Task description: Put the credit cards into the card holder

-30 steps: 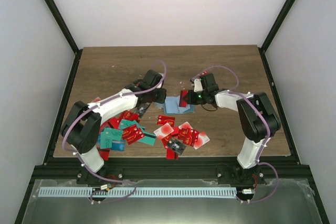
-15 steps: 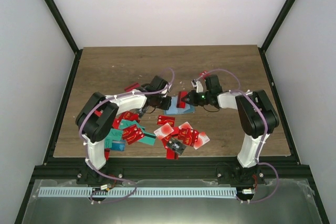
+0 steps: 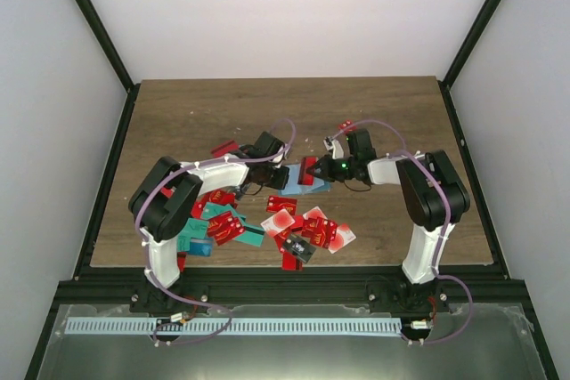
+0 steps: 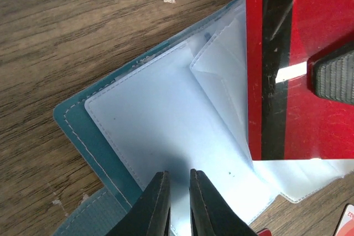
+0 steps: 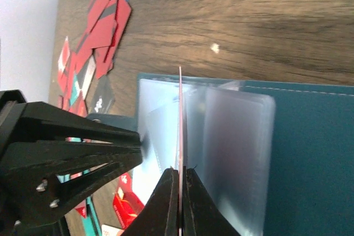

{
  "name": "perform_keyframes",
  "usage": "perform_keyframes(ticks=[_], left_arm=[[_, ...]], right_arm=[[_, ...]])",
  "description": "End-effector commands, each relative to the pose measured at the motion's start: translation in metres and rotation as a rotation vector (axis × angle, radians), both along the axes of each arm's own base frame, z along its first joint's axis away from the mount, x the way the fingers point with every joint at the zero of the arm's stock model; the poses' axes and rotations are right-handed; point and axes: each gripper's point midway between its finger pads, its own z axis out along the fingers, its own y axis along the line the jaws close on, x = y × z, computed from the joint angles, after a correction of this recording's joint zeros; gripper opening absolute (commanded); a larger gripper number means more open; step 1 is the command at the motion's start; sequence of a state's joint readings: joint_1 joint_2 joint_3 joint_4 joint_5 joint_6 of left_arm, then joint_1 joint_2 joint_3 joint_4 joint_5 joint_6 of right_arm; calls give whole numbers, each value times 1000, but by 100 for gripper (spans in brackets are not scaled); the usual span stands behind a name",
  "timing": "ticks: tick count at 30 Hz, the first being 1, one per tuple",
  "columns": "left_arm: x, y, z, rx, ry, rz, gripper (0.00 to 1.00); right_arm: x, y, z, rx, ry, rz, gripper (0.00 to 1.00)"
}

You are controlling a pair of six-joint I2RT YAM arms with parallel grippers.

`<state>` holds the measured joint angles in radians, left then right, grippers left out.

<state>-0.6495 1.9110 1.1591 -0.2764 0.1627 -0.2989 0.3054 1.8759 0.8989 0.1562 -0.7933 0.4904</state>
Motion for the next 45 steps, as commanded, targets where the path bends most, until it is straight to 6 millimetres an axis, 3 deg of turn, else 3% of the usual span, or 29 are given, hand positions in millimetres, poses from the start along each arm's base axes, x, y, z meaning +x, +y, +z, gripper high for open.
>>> perform_keyframes(ticks=[1, 5, 8, 12, 16, 28, 37, 41, 45], left_arm=[[-2, 0, -9, 8, 4, -13, 13], [0, 0, -6, 13, 0, -14, 12], [5, -6, 9, -20, -29, -21, 12], [11, -22, 27, -95, -42, -37, 20], [17, -31, 31, -146, -38, -13, 26], [34, -32, 6, -105, -9, 67, 30], [40, -31, -3, -80, -8, 85, 19], [40, -37, -2, -106, -10, 61, 5], [42, -33, 6, -87, -36, 69, 4]], right_arm=[[10, -11, -10, -94, -23, -51, 1], [14, -15, -6, -115, -43, -76, 1], [10, -8, 7, -47, -51, -44, 1], [9, 2, 25, 54, -57, -2, 1], [11, 4, 26, 63, -56, 6, 1], [7, 3, 24, 65, -50, 13, 1], [4, 4, 23, 73, -42, 20, 1], [4, 4, 23, 74, -44, 20, 1], [5, 1, 22, 69, -46, 9, 1]])
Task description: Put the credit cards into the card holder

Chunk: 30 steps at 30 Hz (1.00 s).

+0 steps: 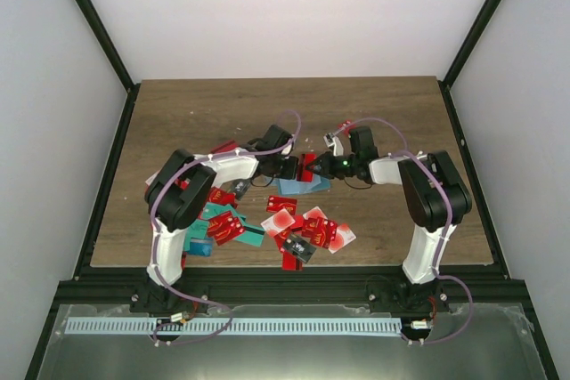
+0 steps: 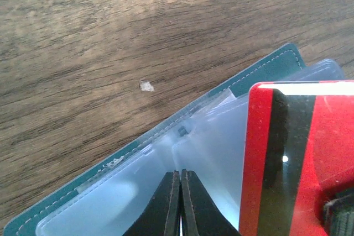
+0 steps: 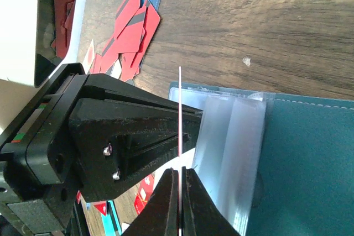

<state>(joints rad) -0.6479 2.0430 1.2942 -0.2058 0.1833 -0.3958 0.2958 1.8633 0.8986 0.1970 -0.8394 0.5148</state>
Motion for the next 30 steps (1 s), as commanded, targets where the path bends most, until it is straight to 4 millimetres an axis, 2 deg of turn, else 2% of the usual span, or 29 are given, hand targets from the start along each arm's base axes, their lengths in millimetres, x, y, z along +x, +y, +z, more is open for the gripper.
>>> perform_keyframes(ticks=[1, 5, 9, 23, 30], left_arm=[[7, 2, 13, 22, -41, 11, 4], [4, 27, 25, 117, -70, 48, 4], [-1, 42, 26, 188, -74, 51, 4], [-7, 54, 12, 266, -43, 42, 4], [-11, 55, 10, 265, -29, 41, 7]], right_arm=[[2, -2, 8, 18, -24, -6, 1], [2, -6, 9, 32, -17, -12, 1], [1, -5, 10, 43, -16, -6, 1], [6, -6, 0, 23, -1, -25, 1], [5, 2, -7, 12, 2, -4, 1]])
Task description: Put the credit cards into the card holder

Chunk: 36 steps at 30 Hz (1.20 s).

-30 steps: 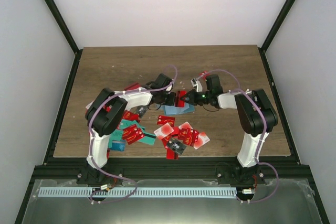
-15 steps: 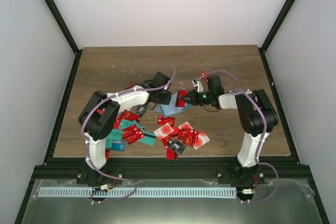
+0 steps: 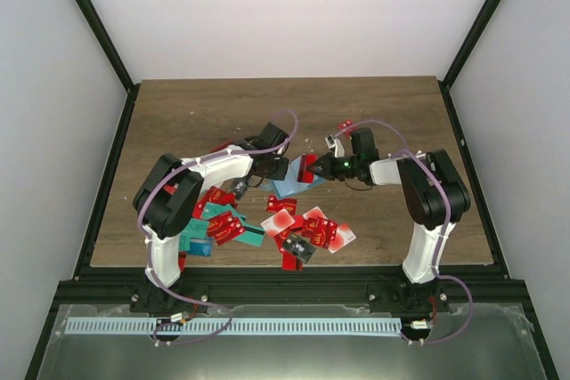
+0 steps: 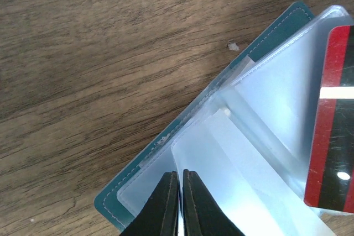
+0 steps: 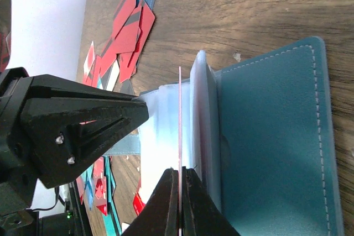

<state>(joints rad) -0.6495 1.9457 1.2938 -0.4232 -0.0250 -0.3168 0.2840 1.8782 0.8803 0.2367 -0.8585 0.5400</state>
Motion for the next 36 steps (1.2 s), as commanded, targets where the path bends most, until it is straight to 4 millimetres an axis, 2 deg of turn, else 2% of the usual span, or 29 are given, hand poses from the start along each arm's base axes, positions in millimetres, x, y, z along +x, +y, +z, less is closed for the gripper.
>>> perform_keyframes(ticks=[1, 9, 15, 18, 22, 29, 36], left_arm=[[-4, 6, -6, 25, 16, 2, 7], [-6, 11, -13, 45, 20, 8, 9], [-11, 24, -7, 73, 9, 47, 32], [-15, 35, -8, 98, 17, 82, 35], [-24, 44, -16, 94, 50, 106, 33], [-38, 36, -19, 18, 101, 95, 25], [-36, 31, -38, 14, 114, 65, 6]], right_arm=[[6, 8, -3, -21, -22, 9, 1], [5, 20, -12, -33, -8, 40, 1], [2, 25, -11, -7, 13, 68, 1], [-1, 26, -15, -3, 28, 76, 1], [-2, 29, -16, -2, 35, 89, 1], [-5, 33, -21, -18, 52, 112, 1], [-9, 35, -23, -47, 60, 151, 1]])
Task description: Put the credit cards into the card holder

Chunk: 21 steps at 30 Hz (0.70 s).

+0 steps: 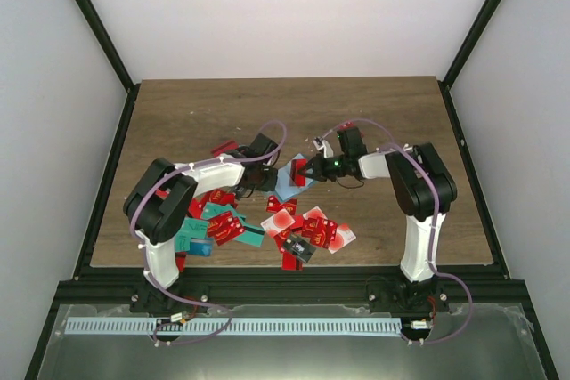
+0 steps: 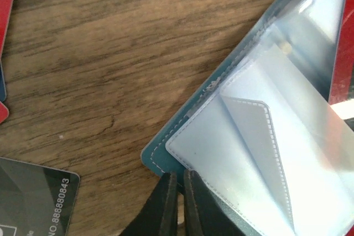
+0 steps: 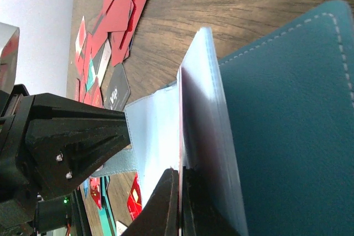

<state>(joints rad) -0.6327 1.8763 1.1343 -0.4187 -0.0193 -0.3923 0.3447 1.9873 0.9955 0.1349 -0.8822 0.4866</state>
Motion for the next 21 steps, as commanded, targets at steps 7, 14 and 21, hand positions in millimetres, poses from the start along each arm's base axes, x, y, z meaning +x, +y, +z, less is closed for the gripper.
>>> perform_keyframes(ticks=[7, 14, 21], left_arm=[[10, 5, -20, 42, -14, -34, 4], [24, 2, -15, 51, -55, -68, 4], [35, -4, -15, 32, -66, -85, 4]], right_arm=[[-13, 14, -6, -41, 20, 116, 1], [-21, 19, -13, -84, 49, 164, 1], [-23, 20, -11, -99, 52, 197, 1]])
